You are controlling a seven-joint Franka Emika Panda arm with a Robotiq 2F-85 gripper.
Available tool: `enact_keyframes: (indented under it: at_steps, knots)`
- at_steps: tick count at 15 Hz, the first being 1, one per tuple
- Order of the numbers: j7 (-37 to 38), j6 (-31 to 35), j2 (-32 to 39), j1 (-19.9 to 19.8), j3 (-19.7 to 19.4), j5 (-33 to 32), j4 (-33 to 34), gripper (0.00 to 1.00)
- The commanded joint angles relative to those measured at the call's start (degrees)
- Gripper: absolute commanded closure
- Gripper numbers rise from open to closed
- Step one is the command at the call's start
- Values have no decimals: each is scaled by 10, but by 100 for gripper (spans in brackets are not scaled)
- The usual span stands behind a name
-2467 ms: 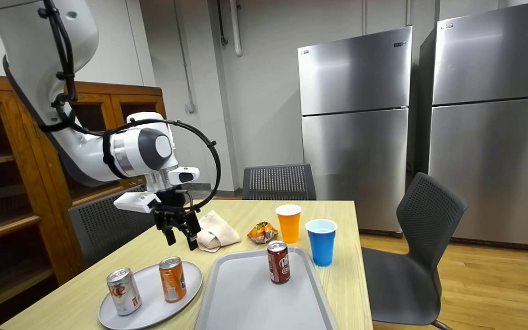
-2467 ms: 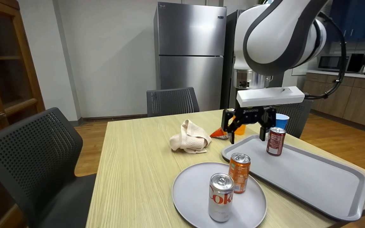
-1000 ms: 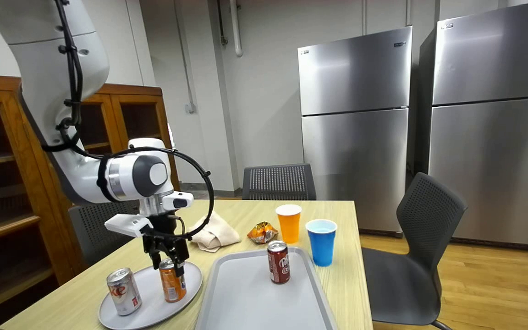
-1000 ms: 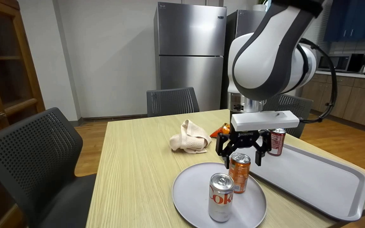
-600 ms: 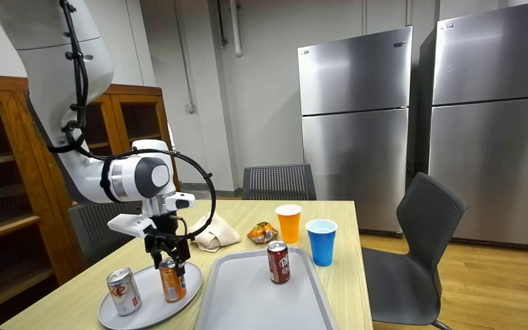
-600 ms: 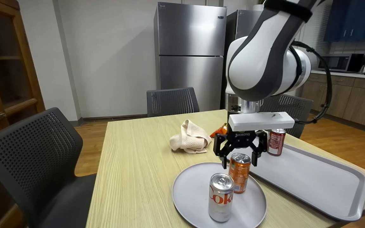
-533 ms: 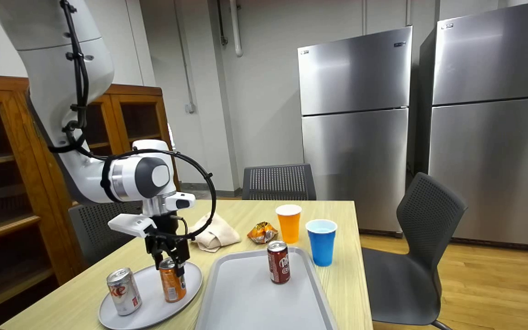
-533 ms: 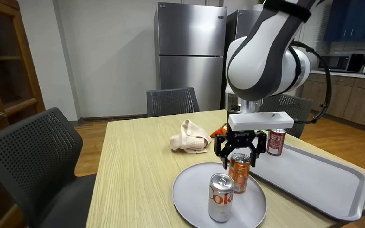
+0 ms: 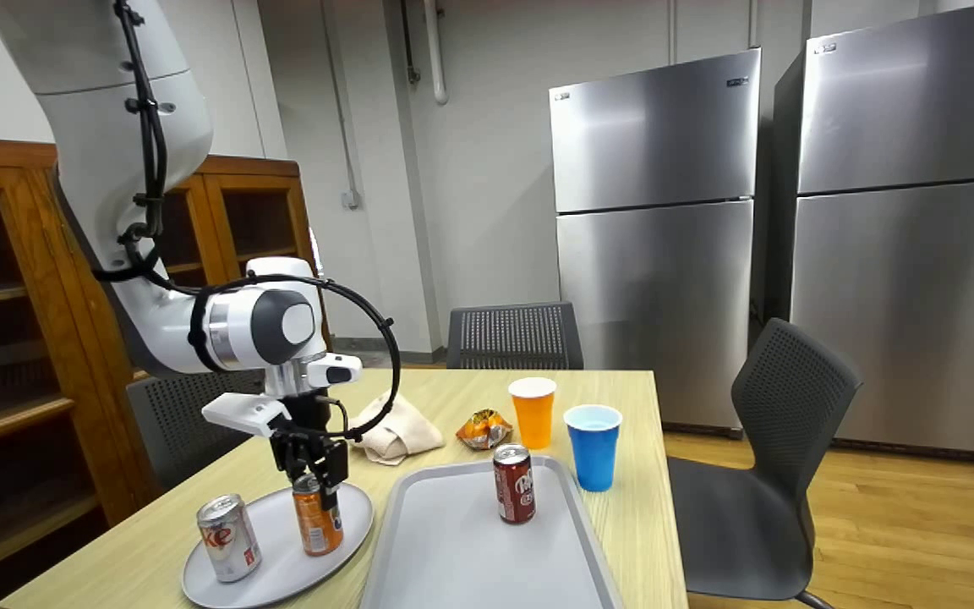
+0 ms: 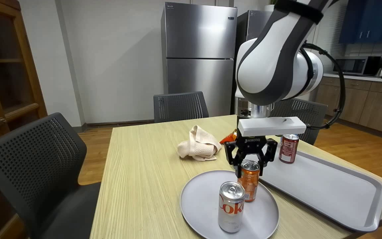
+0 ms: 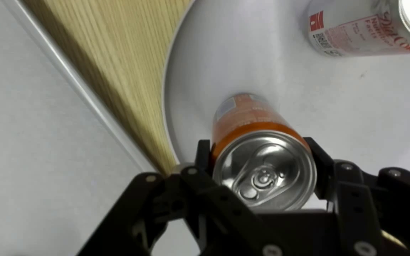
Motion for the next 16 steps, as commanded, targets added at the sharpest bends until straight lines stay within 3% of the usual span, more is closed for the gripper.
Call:
enact_keyframes:
  at_steps: [1,16]
  knots:
    - [-13,-2,-18,7,-5,6,-1,61]
    - [0,23,-92,-9,-39,-21,-18,61]
